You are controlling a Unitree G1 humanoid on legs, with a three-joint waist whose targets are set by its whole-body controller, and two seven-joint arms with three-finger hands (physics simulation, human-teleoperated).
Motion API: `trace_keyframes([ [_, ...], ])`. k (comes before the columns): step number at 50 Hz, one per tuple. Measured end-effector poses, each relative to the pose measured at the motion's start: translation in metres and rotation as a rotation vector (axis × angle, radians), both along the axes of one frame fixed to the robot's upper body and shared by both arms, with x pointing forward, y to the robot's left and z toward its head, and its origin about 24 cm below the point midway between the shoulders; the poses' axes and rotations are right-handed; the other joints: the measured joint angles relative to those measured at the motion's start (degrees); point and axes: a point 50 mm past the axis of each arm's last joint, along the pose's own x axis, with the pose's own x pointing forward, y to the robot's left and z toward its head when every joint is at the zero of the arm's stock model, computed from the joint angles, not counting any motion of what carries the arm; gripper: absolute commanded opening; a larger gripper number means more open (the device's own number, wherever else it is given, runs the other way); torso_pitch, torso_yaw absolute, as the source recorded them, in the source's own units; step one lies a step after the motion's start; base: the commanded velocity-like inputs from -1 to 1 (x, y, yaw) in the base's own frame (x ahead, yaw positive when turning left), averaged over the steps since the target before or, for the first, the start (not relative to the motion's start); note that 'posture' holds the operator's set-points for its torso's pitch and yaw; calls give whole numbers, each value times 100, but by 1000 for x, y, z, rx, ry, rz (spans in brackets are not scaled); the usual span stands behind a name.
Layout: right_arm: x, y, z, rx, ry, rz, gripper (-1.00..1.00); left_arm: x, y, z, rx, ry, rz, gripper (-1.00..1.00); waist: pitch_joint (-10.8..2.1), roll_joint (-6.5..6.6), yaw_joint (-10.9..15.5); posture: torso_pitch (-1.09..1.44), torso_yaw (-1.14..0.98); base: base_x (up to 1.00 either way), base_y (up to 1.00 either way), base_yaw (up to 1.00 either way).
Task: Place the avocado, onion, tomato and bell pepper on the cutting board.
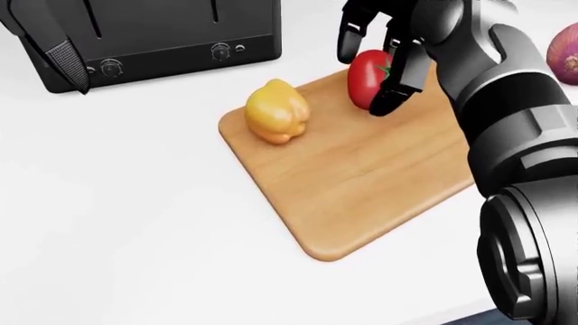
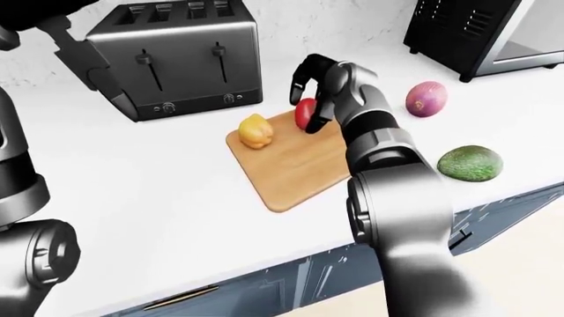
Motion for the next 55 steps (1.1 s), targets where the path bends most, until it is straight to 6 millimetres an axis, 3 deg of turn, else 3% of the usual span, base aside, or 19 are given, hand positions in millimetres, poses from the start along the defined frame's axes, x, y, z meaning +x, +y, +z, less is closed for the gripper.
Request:
trace_keyframes([
  [2,0,0,-1,-2,6,2,-52,0,0,0,-1,-1,1,100,-1,1,0,0,0,0,0,0],
  [4,0,0,-2,-7,14,4,-18,0,1,0,-1,-1,2,100,0,1,0,0,0,0,0,0],
  [5,0,-1,-2,-9,19,4,-15,0,1,1,-1,-1,3,100,2,1,0,0,0,0,0,0],
  [7,0,-1,-3,-9,27,7,12,0,1,1,-2,-1,4,100,2,1,-4,0,0,0,0,0],
  [8,0,0,-2,-7,29,12,17,0,1,1,-3,1,4,100,-1,0,-7,0,0,0,0,0],
  [18,-1,0,3,-17,21,17,33,0,2,3,-2,-6,5,100,-25,-10,0,0,0,0,0,0],
  [30,-1,-5,9,-37,32,10,38,0,2,6,-2,-6,6,100,-5,14,-4,0,0,0,0,0],
  [37,-4,-4,36,-67,-3,20,100,0,3,7,-1,-6,7,100,2,31,-23,0,0,0,0,0],
  [50,-10,-11,65,-111,-8,42,100,1,5,9,-19,-10,6,100,26,29,-29,0,0,0,0,0],
  [55,-14,-13,82,-75,-50,70,100,3,5,21,-94,-53,-22,100,53,13,-38,0,0,0,0,0],
])
